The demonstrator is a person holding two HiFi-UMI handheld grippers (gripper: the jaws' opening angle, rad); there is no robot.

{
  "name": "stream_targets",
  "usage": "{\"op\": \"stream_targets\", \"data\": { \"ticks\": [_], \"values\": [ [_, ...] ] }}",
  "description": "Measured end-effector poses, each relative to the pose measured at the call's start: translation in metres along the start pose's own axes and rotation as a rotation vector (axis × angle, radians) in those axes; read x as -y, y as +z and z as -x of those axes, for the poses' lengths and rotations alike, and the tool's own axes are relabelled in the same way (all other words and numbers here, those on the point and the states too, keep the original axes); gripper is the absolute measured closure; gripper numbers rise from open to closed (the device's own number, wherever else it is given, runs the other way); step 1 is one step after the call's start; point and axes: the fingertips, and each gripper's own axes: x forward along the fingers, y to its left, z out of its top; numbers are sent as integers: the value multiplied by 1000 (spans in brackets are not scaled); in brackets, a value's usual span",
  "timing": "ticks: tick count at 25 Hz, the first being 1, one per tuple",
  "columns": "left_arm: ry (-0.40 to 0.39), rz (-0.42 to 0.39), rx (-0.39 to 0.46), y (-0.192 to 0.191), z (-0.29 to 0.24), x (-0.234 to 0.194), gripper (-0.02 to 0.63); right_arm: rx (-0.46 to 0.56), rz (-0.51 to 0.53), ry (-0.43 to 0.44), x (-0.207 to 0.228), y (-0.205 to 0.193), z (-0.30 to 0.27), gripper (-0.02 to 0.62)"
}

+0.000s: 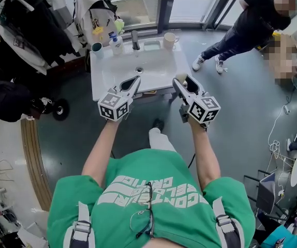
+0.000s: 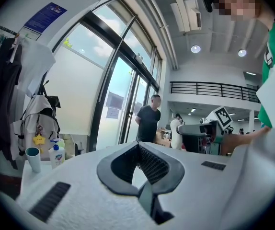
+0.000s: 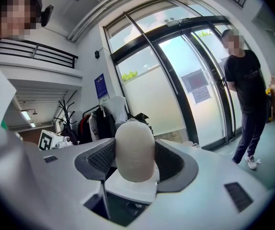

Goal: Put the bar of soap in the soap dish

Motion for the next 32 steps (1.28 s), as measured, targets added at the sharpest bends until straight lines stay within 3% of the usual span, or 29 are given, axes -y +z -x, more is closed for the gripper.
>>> {"op": "stream_targets", "data": {
  "ticks": [18,32],
  "values": [
    [82,-4,-45,25,-126,-70,601,-49,-10,80,110,44,-100,341],
    [139,15,-38,25,-163,-91,601,-84,-4,138,147,54,-138,341]
  ]
}}
